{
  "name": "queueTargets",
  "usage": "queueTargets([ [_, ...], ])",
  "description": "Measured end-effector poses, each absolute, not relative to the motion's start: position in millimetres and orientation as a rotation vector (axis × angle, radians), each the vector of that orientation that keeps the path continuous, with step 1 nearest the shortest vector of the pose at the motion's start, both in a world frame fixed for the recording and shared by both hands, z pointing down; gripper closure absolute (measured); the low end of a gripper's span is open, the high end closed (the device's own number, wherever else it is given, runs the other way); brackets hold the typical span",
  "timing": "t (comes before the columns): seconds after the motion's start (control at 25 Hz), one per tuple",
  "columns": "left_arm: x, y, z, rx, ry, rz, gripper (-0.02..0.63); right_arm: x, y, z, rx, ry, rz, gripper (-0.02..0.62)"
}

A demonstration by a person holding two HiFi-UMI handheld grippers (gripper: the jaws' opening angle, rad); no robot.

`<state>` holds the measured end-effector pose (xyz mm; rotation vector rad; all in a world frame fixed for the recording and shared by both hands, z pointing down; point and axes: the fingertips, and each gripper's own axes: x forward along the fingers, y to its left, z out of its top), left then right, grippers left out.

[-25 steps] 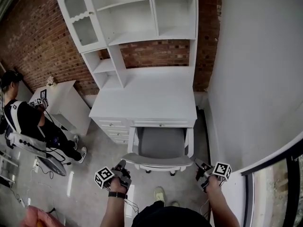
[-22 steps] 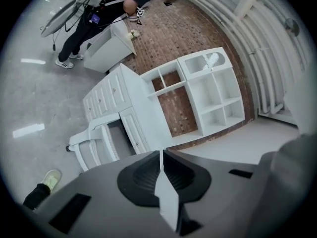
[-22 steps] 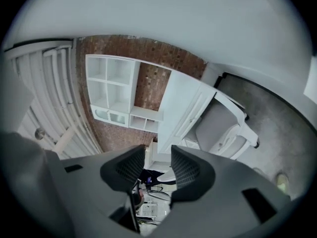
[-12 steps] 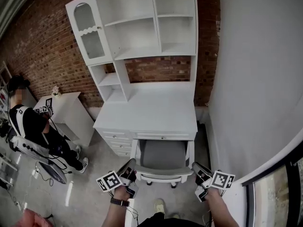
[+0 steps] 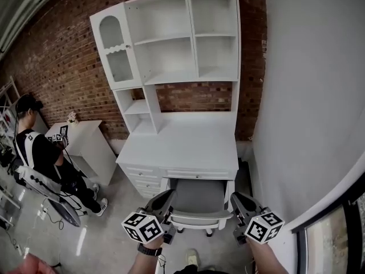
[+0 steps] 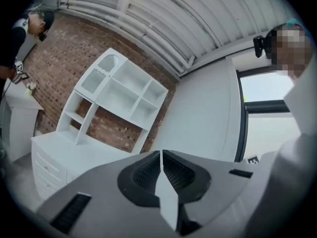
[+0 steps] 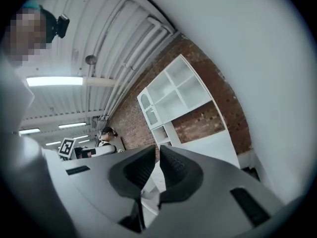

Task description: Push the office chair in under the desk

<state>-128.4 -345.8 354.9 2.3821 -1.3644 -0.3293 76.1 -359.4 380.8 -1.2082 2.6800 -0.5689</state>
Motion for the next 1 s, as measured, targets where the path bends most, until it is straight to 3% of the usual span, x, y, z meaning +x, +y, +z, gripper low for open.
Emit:
queueTargets([
  [0.44,-104.6,-316.4,328.9,2.508,-1.497,-0.298,0.595,69.4,-332.6,339.7,-1.281,2.741,-0.169,0.581],
  [1.0,-103.8,-306.5,335.0,2.537,-1.638,-0.159,0.598,59.7,-326.7,345.6,-1.349,2.800,-0.027,0.589],
])
